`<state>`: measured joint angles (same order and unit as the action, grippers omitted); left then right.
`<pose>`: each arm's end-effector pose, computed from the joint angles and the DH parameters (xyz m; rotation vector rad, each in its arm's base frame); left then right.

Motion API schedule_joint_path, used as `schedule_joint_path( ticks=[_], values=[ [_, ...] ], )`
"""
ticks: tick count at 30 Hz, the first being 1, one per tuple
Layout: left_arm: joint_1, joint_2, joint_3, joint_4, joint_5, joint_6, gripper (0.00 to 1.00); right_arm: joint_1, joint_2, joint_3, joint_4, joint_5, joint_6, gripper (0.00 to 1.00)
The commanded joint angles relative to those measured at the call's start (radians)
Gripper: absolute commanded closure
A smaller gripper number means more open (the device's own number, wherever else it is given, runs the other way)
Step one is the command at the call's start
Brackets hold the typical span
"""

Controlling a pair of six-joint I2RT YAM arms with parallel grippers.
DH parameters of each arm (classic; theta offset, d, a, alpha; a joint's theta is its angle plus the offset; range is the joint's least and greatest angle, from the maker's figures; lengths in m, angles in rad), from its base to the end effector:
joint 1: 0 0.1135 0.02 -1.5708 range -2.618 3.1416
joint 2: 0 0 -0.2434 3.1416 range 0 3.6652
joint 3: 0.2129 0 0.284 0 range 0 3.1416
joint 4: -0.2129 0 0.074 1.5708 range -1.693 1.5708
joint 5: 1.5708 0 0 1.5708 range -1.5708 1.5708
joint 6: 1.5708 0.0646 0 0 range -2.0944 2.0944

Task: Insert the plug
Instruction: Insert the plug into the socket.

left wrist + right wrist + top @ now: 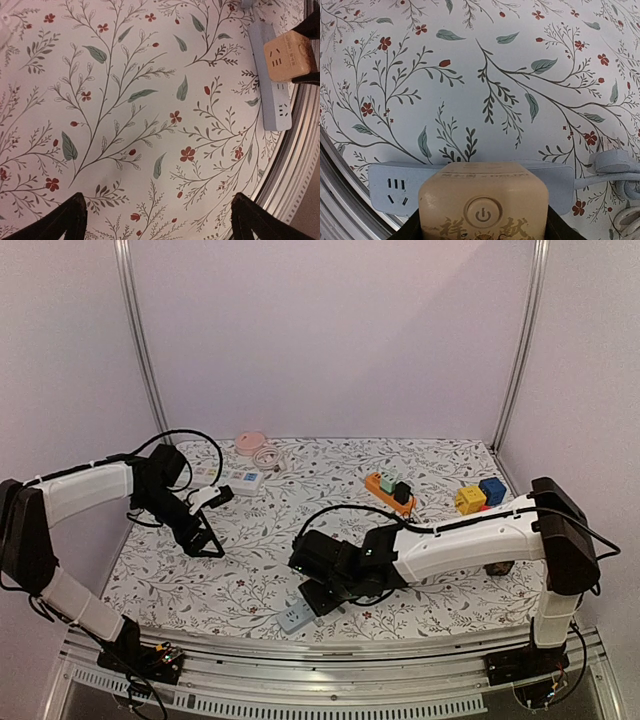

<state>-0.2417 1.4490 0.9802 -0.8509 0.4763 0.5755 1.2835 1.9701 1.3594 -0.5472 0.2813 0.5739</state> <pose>0.2821 -0.1000 0.1559 1.1726 2.4958 -0.6020 0.1393 0.4083 0.1031 -0.8514 2.5257 0.2209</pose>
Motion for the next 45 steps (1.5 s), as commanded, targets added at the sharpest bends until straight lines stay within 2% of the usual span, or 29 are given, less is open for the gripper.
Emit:
schedule_joint_path(
  ticks=[1,5,9,14,19,24,28,39,45],
  values=[
    [0.015,0.027,0.025,-0.003,-0.015,0.004,0.0,-0.016,0.23,-0.2,-0.151,-0.178,-0.001,1.0],
    [0.015,0.03,0.022,-0.003,-0.016,0.007,0.0,-0.016,0.219,-0.222,-0.153,-0.168,0.016,1.0],
    [0.017,0.031,0.023,-0.003,-0.023,0.01,0.01,-0.032,0.2,-0.247,-0.161,-0.067,0.055,1.0],
    [0.022,0.028,0.033,-0.005,-0.037,0.009,0.01,-0.198,0.153,-0.217,-0.145,0.012,0.029,1.0],
    [0.031,0.011,0.03,-0.01,-0.038,0.012,0.01,-0.347,0.165,-0.175,-0.086,0.002,-0.046,1.0],
    [0.043,0.007,0.03,-0.009,-0.045,0.011,0.01,-0.399,0.176,-0.127,-0.097,0.05,-0.102,1.0],
    [0.048,0.013,0.032,-0.007,-0.052,0.011,0.0,-0.453,0.173,-0.113,-0.11,0.075,-0.078,1.0],
    [0.054,0.016,0.033,-0.002,-0.08,0.015,0.0,-0.472,0.177,0.039,-0.285,0.289,-0.06,1.0],
    [0.061,0.014,0.031,0.003,-0.082,0.014,0.01,-0.471,0.226,0.065,-0.272,0.27,-0.066,1.0]
  ],
)
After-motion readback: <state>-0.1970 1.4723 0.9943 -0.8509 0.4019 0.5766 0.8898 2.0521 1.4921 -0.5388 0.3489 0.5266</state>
